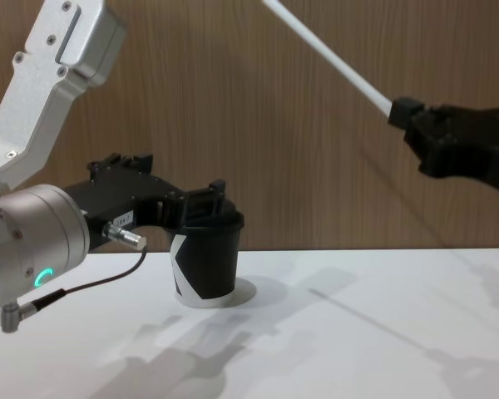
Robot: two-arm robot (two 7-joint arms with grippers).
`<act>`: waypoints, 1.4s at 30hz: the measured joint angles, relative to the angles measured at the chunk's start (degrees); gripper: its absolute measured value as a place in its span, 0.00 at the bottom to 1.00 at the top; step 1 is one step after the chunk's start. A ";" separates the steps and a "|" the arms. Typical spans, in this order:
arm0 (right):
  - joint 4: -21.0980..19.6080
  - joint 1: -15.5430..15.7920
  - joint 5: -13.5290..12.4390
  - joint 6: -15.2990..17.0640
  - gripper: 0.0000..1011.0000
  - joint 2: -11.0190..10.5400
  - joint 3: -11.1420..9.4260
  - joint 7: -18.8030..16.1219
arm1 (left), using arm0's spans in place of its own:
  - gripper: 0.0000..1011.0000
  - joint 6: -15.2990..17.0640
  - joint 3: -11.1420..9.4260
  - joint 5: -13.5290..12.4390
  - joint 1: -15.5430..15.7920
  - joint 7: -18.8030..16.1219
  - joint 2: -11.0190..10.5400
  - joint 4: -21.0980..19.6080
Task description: Pick up the straw with one hand, pass it to the other hand, and insert it into the cup.
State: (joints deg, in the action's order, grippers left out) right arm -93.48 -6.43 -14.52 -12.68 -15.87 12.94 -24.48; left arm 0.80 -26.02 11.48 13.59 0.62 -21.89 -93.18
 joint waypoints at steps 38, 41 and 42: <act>-2.68 0.46 -4.91 -4.11 0.01 -1.50 0.11 -3.39 | 0.99 0.97 1.47 2.93 0.17 2.03 0.29 -0.83; -2.71 0.45 -4.97 -4.16 0.01 -1.52 0.12 -3.42 | 0.99 1.58 2.24 4.78 0.29 3.21 0.54 -1.26; -2.71 0.45 -4.98 -4.17 0.01 -1.52 0.12 -3.42 | 0.99 1.79 2.43 5.39 0.33 3.59 0.60 -1.36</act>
State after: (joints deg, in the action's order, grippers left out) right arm -96.20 -5.97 -19.50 -16.84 -17.39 13.05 -27.90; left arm 2.59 -23.59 16.87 13.91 4.22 -21.29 -94.54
